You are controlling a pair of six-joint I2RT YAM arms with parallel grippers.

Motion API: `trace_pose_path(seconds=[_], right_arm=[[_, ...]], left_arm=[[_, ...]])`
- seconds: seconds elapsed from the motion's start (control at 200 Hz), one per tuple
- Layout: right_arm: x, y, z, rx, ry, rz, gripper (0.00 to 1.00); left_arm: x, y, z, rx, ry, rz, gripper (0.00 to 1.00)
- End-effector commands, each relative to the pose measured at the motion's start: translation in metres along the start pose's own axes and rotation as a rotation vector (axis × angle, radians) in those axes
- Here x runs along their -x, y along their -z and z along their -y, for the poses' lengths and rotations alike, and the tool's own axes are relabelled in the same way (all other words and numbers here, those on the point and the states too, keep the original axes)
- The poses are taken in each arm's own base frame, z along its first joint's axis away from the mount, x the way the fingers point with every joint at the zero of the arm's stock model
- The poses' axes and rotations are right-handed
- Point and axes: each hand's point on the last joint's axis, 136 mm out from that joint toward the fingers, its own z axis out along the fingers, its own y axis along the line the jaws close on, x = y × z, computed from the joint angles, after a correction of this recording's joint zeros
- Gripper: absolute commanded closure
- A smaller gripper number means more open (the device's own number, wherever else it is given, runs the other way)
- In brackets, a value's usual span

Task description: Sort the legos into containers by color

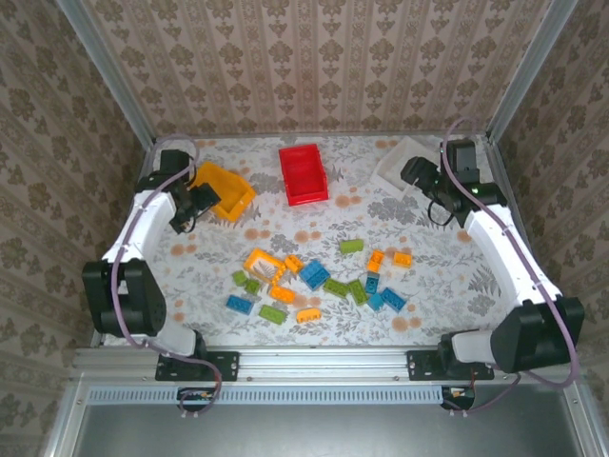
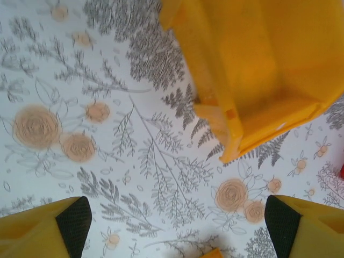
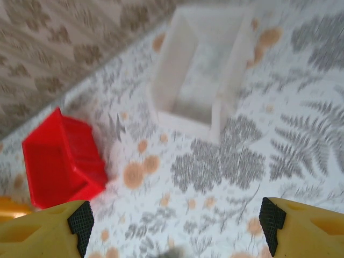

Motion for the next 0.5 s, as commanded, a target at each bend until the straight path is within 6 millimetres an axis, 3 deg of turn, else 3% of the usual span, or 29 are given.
trace_pose_path(seconds=[0.0, 0.205, 0.345, 0.425, 0.495], right_arm=[[-0.019, 0.001, -0.024, 0.068, -0.014, -0.143, 0.16], [-0.055, -0.03, -0.068, 0.093, 0.143, -0.225, 0.16], [-0.069, -0.054, -0.075, 0.079, 0.143, -0.278, 0.17], [-0.07, -0.063, -0.077, 0.082, 0.16, -0.29, 0.16], [-0.073, -0.076, -0.085, 0.115, 0.187, -0.307, 0.16]], left_arm=[[0.002, 0.002, 0.004, -0.03, 0.07, -0.058, 0.12], [0.024, -0.035, 0.02, -0.08, 0.056, -0.086, 0.22], [0.024, -0.057, 0.022, -0.053, 0.057, -0.143, 0.36], [0.027, -0.064, 0.02, -0.048, 0.06, -0.138, 0.39], [0.032, -0.066, 0.019, -0.034, 0.041, -0.118, 0.48]])
